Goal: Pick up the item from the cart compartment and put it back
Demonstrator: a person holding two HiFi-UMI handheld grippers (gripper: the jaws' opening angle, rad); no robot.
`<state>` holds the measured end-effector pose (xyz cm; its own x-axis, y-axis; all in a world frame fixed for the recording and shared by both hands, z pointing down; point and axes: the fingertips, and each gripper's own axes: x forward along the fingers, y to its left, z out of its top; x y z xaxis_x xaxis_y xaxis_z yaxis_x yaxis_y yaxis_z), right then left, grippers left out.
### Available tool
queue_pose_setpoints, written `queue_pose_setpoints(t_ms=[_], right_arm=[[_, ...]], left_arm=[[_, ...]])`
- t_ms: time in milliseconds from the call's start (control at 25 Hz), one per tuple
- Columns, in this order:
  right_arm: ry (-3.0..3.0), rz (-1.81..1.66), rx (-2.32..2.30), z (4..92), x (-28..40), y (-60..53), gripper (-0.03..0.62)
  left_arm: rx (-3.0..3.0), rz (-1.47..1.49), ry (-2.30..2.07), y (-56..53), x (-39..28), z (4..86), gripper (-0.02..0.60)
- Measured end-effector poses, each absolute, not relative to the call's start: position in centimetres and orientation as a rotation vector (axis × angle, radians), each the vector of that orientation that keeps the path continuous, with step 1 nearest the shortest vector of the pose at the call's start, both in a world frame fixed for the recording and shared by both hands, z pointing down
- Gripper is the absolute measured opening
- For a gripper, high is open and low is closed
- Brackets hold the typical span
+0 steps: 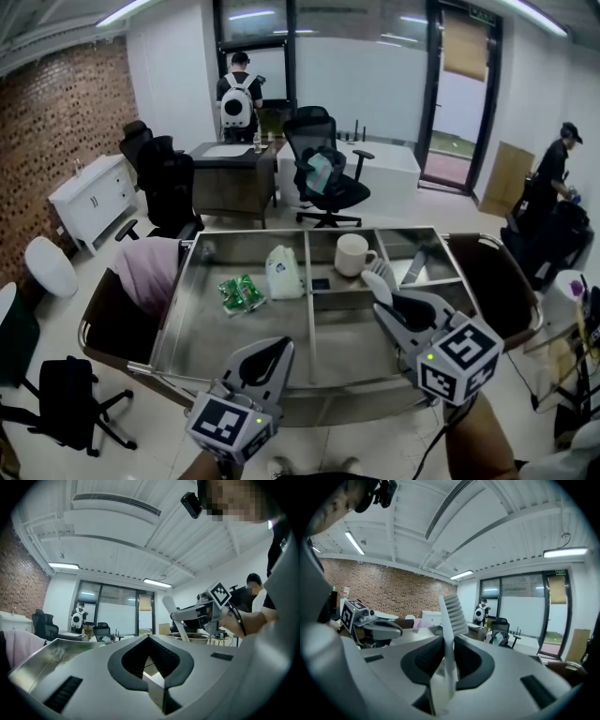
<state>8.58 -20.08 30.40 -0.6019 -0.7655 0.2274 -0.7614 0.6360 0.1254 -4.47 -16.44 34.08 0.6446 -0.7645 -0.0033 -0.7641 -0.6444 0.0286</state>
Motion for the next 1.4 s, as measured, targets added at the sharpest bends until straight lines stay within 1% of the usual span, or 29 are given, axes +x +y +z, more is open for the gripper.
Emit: queue_pose_setpoints(t_ms=[400, 1400], right_arm=[[-2.455, 0.081, 1.128, 36.1, 7.6, -23.9, 0.081], [-2.19, 0.285, 0.919, 47.1, 5.4, -26.1, 0.083]], left_arm=[[2.811, -0.018, -1.327, -17.5, -5.3, 34.6, 0.0], [2.775, -0.033, -1.352, -18.5, -6.3, 35.2, 0.0]])
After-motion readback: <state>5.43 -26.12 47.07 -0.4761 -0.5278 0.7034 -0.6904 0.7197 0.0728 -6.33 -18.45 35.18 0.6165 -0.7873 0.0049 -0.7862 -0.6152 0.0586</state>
